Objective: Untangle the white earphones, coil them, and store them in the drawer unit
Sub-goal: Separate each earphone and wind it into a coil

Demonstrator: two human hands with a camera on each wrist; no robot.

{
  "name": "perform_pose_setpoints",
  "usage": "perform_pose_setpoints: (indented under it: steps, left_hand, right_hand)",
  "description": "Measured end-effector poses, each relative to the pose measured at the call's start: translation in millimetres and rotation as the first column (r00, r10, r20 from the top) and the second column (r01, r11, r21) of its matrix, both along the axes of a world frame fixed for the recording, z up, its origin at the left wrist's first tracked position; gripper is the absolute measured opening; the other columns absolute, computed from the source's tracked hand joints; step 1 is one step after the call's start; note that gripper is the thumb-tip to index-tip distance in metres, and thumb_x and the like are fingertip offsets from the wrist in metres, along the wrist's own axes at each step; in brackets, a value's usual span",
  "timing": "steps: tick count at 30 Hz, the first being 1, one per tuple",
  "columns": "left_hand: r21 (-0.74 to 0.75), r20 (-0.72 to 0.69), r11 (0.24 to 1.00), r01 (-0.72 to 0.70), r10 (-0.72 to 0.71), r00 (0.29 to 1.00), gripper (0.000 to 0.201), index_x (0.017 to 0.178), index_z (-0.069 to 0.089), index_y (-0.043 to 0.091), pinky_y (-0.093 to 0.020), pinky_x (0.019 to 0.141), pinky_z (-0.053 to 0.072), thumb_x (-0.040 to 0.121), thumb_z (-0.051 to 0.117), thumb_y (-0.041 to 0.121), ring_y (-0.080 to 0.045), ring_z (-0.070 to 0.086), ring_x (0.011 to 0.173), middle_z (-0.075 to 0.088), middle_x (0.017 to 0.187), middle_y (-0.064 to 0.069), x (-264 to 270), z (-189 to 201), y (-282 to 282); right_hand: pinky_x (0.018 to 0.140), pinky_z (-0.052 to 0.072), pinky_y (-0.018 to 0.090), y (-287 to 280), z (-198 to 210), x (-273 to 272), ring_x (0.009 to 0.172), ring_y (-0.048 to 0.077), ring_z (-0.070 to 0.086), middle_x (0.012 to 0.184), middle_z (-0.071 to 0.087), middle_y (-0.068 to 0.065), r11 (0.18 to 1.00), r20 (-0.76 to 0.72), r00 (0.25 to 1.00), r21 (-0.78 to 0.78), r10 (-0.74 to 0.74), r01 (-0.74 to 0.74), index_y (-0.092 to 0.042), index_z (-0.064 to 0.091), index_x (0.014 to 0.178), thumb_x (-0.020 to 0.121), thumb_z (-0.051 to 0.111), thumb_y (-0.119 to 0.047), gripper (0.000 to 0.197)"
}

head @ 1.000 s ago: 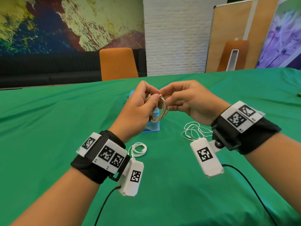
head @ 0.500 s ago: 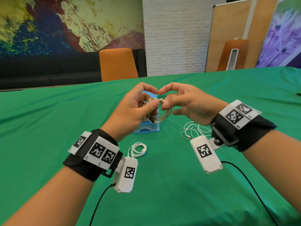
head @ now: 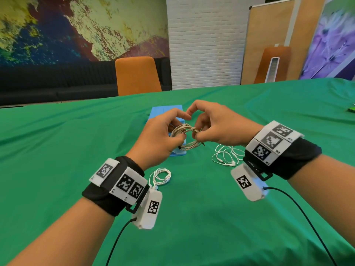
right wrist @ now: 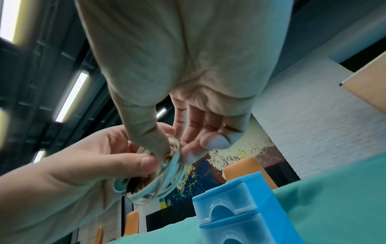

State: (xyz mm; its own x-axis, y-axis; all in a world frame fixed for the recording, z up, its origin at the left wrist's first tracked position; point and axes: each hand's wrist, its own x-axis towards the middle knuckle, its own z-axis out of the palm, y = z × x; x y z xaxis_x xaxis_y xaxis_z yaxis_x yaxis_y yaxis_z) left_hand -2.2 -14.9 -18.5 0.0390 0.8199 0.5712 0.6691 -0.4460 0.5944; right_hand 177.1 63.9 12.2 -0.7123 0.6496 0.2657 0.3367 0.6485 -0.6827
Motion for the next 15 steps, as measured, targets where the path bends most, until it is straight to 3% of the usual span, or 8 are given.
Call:
perform_pose_setpoints:
  steps: [3,6,10,15]
  left_hand:
    - [0.043,-0.030,0.998,-0.042,0.044,0.999,0.031,0.106,0.065,0.023,-0.030,0.072,0.052,0.083,0.071,0.003,-0.017,0.062,0.073,0.068,0.082,0.005,-3,0,1]
    - [0.002,-0.030,0.999,-0.040,0.040,0.999,0.025,0.102,0.065,0.019,-0.020,0.064,0.048,0.084,0.073,0.004,-0.008,0.060,0.066,0.068,0.079,0.007,-5,-5,3]
    - [-0.243,-0.070,0.970,-0.027,0.011,0.997,0.019,0.092,0.066,0.017,-0.018,0.057,0.045,0.080,0.077,0.006,-0.003,0.057,0.055,0.068,0.074,0.005,1,-28,8]
    - [-0.486,-0.264,0.870,-0.089,-0.048,0.963,0.017,0.086,0.066,0.020,-0.026,0.063,0.054,0.079,0.081,0.024,-0.006,0.066,0.061,0.074,0.075,0.002,9,-59,12]
  right_hand:
    - [0.058,0.044,0.030,3,-3,0,0.063,0.020,0.056,0.075,0.072,0.011,0.993,-0.061,0.998,-0.117,0.004,-0.011,-0.016,0.055,0.112,0.076,0.072,0.005,0.045]
    - [0.057,0.036,0.025,6,-7,6,0.069,0.019,0.055,0.081,0.071,0.019,0.962,-0.064,0.997,-0.267,0.033,-0.049,-0.012,0.058,0.112,0.079,0.073,0.006,0.041]
    - [0.058,0.037,0.027,15,-34,11,0.070,0.020,0.059,0.081,0.074,0.014,0.909,0.057,0.993,-0.411,0.101,-0.069,-0.014,0.059,0.108,0.080,0.072,0.005,0.036]
    - [0.054,0.039,0.024,20,-71,13,0.067,0.017,0.060,0.076,0.075,0.005,0.856,0.192,0.971,-0.517,0.145,-0.026,-0.016,0.056,0.111,0.081,0.072,0.006,0.040]
